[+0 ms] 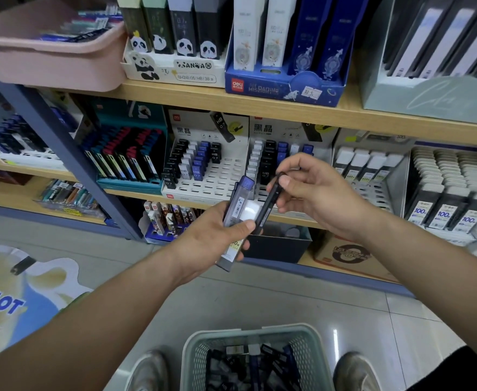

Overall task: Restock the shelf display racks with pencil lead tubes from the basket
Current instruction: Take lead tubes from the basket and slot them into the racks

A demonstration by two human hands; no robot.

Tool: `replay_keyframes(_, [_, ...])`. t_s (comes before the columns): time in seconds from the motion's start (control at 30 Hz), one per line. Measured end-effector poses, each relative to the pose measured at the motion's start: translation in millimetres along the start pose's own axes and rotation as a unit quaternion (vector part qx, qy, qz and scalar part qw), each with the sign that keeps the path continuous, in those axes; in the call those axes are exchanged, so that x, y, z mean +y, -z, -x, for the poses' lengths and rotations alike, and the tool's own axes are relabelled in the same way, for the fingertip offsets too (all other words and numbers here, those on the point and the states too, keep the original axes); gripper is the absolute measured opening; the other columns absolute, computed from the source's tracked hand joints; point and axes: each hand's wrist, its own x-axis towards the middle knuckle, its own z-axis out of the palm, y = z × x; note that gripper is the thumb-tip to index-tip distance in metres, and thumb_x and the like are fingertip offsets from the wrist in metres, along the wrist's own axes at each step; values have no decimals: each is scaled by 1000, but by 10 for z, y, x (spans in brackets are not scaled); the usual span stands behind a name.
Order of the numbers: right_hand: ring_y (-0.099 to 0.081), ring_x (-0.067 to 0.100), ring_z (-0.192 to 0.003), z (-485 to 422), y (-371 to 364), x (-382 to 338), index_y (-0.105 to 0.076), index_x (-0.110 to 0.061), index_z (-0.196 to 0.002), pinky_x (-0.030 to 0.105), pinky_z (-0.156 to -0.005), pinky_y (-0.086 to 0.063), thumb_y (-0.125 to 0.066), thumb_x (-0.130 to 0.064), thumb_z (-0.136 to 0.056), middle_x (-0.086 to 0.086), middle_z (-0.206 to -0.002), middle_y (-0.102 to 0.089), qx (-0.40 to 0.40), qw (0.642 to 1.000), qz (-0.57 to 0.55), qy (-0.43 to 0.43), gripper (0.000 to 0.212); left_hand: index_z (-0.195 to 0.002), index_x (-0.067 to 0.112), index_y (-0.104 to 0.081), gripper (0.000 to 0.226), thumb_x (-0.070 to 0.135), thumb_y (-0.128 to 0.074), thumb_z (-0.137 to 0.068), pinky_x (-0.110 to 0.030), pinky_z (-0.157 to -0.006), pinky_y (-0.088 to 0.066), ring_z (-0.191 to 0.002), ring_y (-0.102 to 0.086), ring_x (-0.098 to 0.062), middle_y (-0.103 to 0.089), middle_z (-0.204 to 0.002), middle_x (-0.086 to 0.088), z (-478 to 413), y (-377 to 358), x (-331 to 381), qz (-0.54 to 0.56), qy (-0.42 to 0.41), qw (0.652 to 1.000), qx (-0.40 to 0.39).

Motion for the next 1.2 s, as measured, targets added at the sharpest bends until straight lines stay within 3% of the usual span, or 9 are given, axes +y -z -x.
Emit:
replay_keyframes(0.1, [-62, 23, -69, 2, -14, 5, -55, -9, -97, 34, -69, -56, -56, -2, -96, 15, -91, -70, 0, 1000, 6, 2, 7, -117, 13, -58, 21, 14, -63, -97, -26, -58, -53, -65, -61, -10, -68, -89, -3, -15, -15, 7, -14, -10, 1000, 9])
replay_keyframes(0.2, [-67, 25, -75, -8, -16, 34, -58, -9, -95, 32, -72, -58, -65, -5, -92, 13, -92, -73, 27, 995, 90, 25, 9, -118, 14, -57, 23, 14, -65, -96, -25, -57, -52, -65, -61, -9, -62, -84, -3, -19, -14, 12, -34, -17, 999, 25])
replay_keyframes(0.33, [-72, 21, -92, -14, 16, 41, -62, -9, -112, 30, -78, -60, -69, 2, -88, 7, -99, -76, 41, 992, 118, 24, 27, -121, 16, -56, 26, 13, -65, -96, -21, -54, -51, -61, -60, -6, -61, -78, -1, 1, -27, 30, -46, -25, 998, 35])
replay_keyframes(0.43, [-73, 24, -85, -28, 34, 46, -64, -9, -116, 35, -78, -61, -75, 4, -81, 11, -96, -73, 76, 992, 100, 18, 39, -120, 17, -56, 25, 15, -64, -96, -18, -53, -49, -57, -60, -3, -62, -78, -1, 15, -24, 45, -54, -24, 998, 38])
replay_keyframes(0.6, [-73, 31, -83, -113, 72, 49, -69, -10, -102, 40, -78, -62, -79, 1, -78, 16, -85, -66, 137, 987, 84, 29, 28, -120, 17, -57, 26, 18, -66, -96, -22, -59, -56, -68, -64, -8, -66, -91, -7, 7, 72, -6, -74, -14, 993, 87])
replay_keyframes(0.77, [-67, 8, -77, -343, 151, 71, -70, -27, -89, 18, -74, -56, -78, -9, -84, -3, -85, -70, 212, 942, 241, 102, 21, -118, 19, -57, 24, 19, -66, -96, -23, -60, -56, -69, -65, -8, -65, -92, -6, 20, 219, -56, -75, 4, 991, 109])
replay_keyframes(0.93, [-62, 1, -79, -554, 95, 244, -68, -28, -92, 8, -73, -47, -77, -13, -85, -14, -84, -66, 213, 911, 329, 125, 19, -117, 20, -57, 24, 19, -67, -95, -25, -62, -56, -67, -65, -7, -65, -93, -5, 61, 307, -72, -68, 13, 993, 93])
replay_keyframes(1.1, [-65, 7, -87, -652, 90, 412, -68, -30, -94, 28, -86, -56, -76, -15, -86, -11, -89, -68, 210, 891, 386, 116, 18, -116, 21, -57, 24, 17, -67, -95, -22, -57, -54, -62, -64, -3, -65, -92, -4, 95, 397, -63, -66, 15, 993, 101])
replay_keyframes(1.2, [-65, 7, -87, -682, 104, 441, -67, -32, -94, 33, -87, -57, -76, -17, -87, -14, -89, -67, 206, 882, 406, 118, 19, -117, 21, -57, 24, 18, -67, -95, -21, -57, -54, -62, -64, -3, -67, -94, -5, 113, 422, -54, -68, 15, 992, 104])
